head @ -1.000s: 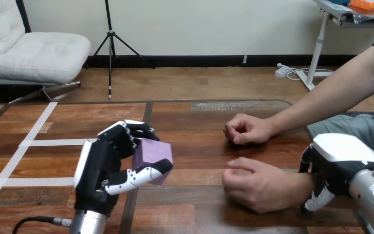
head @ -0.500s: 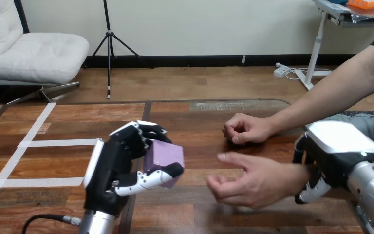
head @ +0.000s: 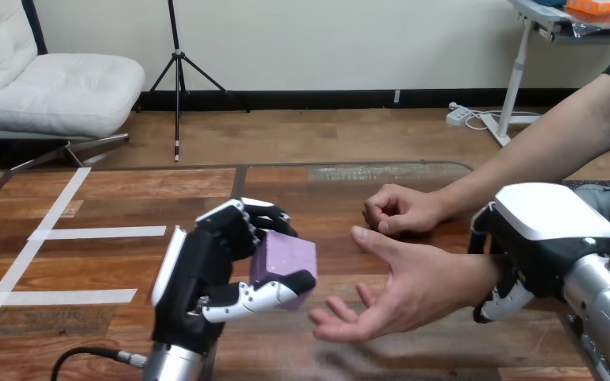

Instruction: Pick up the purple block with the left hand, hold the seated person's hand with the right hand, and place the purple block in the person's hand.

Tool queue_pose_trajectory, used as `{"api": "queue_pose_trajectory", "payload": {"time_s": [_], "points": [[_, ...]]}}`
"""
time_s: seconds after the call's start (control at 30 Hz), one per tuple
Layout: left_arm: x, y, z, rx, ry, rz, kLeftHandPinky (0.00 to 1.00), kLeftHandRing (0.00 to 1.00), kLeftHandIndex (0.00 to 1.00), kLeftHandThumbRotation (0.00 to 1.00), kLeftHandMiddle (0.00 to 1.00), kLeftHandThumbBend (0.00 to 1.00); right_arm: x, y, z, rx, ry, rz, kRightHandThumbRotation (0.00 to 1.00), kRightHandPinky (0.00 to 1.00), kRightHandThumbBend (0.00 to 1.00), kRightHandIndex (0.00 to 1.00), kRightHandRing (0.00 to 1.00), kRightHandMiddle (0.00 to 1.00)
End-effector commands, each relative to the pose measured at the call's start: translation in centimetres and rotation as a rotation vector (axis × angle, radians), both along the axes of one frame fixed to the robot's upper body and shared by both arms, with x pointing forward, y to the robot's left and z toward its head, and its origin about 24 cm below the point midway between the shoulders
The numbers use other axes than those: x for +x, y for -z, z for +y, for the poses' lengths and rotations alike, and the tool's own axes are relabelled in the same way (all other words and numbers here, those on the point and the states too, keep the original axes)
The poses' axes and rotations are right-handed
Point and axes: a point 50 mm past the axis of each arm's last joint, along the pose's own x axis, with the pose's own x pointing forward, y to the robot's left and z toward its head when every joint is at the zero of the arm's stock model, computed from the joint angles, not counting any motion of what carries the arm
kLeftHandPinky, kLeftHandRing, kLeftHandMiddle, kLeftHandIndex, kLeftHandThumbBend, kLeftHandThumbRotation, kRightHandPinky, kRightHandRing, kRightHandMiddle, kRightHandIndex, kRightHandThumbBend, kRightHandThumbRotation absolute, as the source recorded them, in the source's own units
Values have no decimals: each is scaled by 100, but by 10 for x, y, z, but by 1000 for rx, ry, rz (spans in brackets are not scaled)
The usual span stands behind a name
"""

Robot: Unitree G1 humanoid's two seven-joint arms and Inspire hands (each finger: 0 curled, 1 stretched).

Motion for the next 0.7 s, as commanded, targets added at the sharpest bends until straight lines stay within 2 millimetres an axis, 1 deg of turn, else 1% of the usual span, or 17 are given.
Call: {"api": "queue_pose_trajectory", "payload": {"time_s": [0.0, 0.27, 0.67], "points": [[7, -16, -8, -3, 35, -82, 38, 45, 53, 9, 51, 85, 4, -27, 10, 8, -47, -114, 0, 31, 81, 51, 40, 48], [5, -14, -13, -17, 74, -66, 39, 45, 53, 9, 51, 85, 4, -31, 16, 16, -75, -131, 0, 29, 80, 50, 38, 47], [1, -13, -19, -17, 106, -51, 39, 45, 53, 9, 51, 85, 3, -33, 22, 16, -124, -159, 0, 32, 80, 49, 40, 48]]}}
